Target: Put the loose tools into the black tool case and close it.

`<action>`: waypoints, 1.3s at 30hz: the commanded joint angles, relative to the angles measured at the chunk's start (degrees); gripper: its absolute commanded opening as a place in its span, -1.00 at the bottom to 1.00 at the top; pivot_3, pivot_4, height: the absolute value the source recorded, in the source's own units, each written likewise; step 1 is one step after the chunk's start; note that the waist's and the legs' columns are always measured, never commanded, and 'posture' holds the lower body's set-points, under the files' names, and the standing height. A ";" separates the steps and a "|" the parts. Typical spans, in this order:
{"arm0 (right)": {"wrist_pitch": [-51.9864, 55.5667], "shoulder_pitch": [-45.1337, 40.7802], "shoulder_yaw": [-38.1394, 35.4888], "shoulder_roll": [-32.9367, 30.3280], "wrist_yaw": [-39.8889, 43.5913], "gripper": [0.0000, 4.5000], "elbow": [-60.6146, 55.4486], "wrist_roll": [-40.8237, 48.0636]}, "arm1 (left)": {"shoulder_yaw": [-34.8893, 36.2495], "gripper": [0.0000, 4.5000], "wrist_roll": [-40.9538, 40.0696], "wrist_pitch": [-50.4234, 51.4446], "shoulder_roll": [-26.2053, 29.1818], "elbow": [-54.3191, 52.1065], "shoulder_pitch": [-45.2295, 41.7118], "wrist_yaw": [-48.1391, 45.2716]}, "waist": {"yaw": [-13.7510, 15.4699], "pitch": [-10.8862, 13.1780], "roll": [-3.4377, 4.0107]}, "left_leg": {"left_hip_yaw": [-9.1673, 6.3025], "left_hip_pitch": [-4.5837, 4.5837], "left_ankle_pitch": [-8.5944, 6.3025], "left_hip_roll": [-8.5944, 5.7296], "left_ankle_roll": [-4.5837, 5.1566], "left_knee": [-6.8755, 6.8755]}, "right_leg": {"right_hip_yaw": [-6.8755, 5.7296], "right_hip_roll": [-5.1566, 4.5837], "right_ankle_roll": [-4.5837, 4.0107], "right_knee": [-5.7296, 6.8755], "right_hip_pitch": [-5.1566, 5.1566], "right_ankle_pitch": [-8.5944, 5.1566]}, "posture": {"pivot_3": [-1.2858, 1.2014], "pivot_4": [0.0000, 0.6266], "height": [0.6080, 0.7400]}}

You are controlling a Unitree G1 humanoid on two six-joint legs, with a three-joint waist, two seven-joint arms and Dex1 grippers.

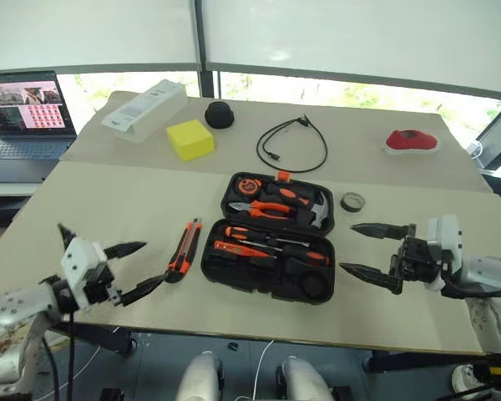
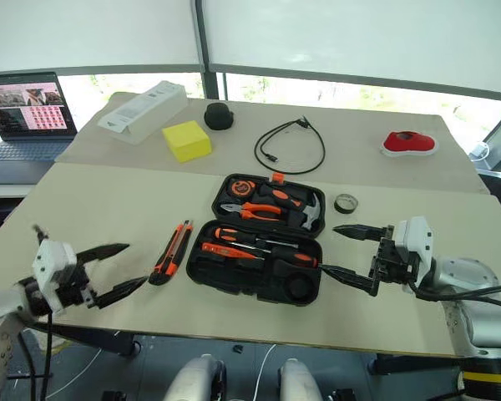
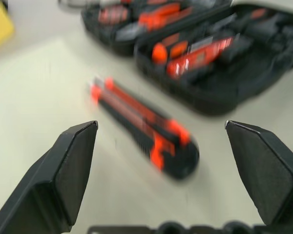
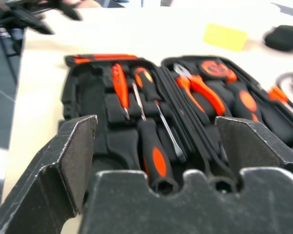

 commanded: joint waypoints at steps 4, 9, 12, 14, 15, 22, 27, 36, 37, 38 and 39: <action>-0.99 -0.46 -1.00 -0.11 0.02 1.00 -0.63 0.29 | -15.12 -0.12 5.06 -2.24 -1.40 6.01 -15.88 -3.22 | -0.42 -0.01 0.00 | 0.04 -0.03 0.00 -0.07 0.01 -0.04 | 0.05 0.07 0.01 -0.03 -0.03 0.01 | 0.03 -0.52 1.00; -0.55 0.60 -1.62 -0.18 -0.77 1.00 -3.12 0.94 | -24.07 -0.88 11.42 -7.63 -4.86 17.83 -25.86 -5.41 | -0.75 -0.01 0.00 | 0.03 -0.04 -0.02 -0.07 0.03 -0.10 | 0.11 0.17 0.01 -0.02 -0.06 0.01 | 0.03 -0.52 1.00; -0.12 1.35 -1.99 -0.13 -1.43 1.00 -4.74 1.26 | -27.66 -0.96 14.14 -12.70 -6.75 24.22 -28.92 -7.42 | -1.02 -0.01 0.00 | 0.02 -0.08 -0.02 -0.07 0.03 -0.10 | 0.11 0.18 0.01 -0.03 -0.09 0.00 | 0.03 -0.52 1.00; 0.09 1.80 -2.20 -0.05 -1.92 1.00 -5.59 1.38 | -29.31 -0.96 15.21 -14.42 -7.86 27.41 -30.50 -8.29 | -0.95 0.00 -0.01 | 0.02 -0.10 -0.02 -0.07 0.03 -0.10 | 0.11 0.17 0.02 -0.04 -0.09 0.00 | 0.03 -0.52 1.00; 0.16 2.08 -2.28 -0.03 -2.20 1.00 -6.01 1.45 | -30.09 -0.96 16.00 -15.41 -8.43 29.06 -31.36 -8.53 | -0.96 0.00 -0.01 | 0.02 -0.12 -0.02 -0.08 0.03 -0.09 | 0.11 0.17 0.02 -0.04 -0.10 0.00 | 0.03 -0.52 1.00; 0.35 4.13 -2.75 0.31 -3.88 1.00 -8.14 1.76 | -31.91 -0.96 19.04 -16.85 -10.19 33.38 -33.86 -7.90 | -0.60 -0.01 0.00 | 0.00 -0.13 -0.02 -0.10 0.03 -0.05 | 0.11 0.14 0.05 -0.04 -0.08 0.00 | 0.03 -0.52 1.00; 0.40 5.06 -2.61 0.50 -4.65 1.00 -9.04 1.97 | -32.98 -0.96 19.22 -15.01 -9.78 32.59 -33.01 -9.84 | -0.59 -0.01 0.00 | -0.01 -0.09 -0.02 -0.09 0.04 -0.05 | 0.11 0.15 0.05 -0.02 -0.04 0.00 | 0.03 -0.52 1.00; 0.20 3.02 -1.61 0.62 -4.36 1.00 -7.29 1.54 | -35.74 -0.96 21.74 -4.33 -7.75 30.36 -33.96 -9.53 | -1.11 -0.02 0.02 | -0.02 -0.02 -0.02 -0.06 0.04 -0.08 | 0.12 0.18 0.05 -0.02 -0.02 -0.01 | 0.03 -0.52 1.00; 0.19 2.61 -1.43 0.71 -4.31 1.00 -7.07 1.54 | -35.15 -0.96 21.14 -5.10 -8.10 30.10 -33.99 -8.89 | -1.13 -0.02 0.02 | -0.01 0.00 -0.02 -0.06 0.04 -0.08 | 0.11 0.18 0.05 -0.02 0.01 -0.01 | 0.03 -0.52 1.00; 0.17 2.31 -1.30 0.75 -4.23 1.00 -6.90 1.53 | -34.48 -0.96 20.53 -5.70 -8.27 29.63 -33.85 -8.32 | -1.14 -0.02 0.02 | -0.01 0.03 -0.02 -0.06 0.04 -0.08 | 0.12 0.18 0.05 -0.02 0.03 -0.01 | 0.03 -0.52 1.00; 0.15 2.05 -1.15 0.81 -4.18 1.00 -6.75 1.47 | -33.82 -0.96 19.99 -5.84 -8.23 29.22 -33.65 -7.88 | -1.14 -0.02 0.02 | -0.02 0.03 -0.02 -0.06 0.04 -0.08 | 0.12 0.18 0.05 -0.02 0.03 -0.01 | 0.03 -0.52 1.00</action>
